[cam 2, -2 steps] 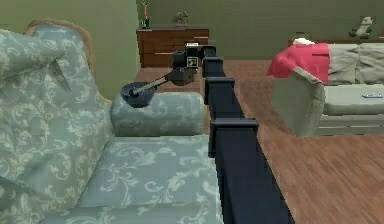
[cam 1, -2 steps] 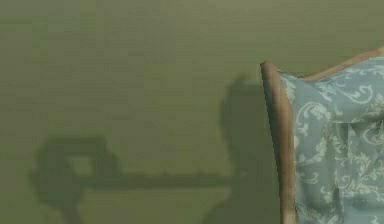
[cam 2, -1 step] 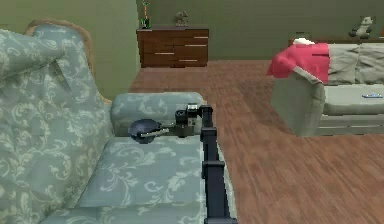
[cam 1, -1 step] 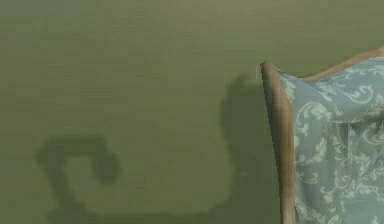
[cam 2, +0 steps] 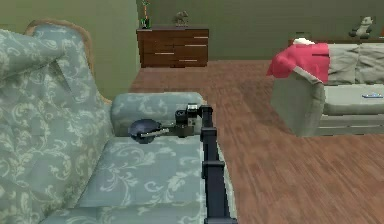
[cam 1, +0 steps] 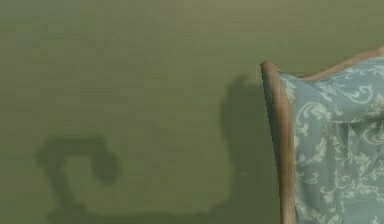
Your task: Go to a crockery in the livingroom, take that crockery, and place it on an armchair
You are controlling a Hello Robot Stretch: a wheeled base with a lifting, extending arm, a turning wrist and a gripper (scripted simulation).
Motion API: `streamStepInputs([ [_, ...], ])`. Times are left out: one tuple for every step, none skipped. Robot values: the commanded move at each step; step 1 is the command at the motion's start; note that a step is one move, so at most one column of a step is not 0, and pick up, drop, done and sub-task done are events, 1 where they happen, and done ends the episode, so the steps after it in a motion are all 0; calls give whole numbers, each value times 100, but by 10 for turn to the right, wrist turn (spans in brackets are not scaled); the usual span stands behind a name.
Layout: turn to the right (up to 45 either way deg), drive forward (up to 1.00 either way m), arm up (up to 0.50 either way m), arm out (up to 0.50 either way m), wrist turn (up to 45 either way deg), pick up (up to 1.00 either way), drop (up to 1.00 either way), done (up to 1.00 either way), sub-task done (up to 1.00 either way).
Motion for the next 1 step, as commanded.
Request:
streamStepInputs([
  [0, 0, 0, 0, 0, 0, 100, 0, 0],
])
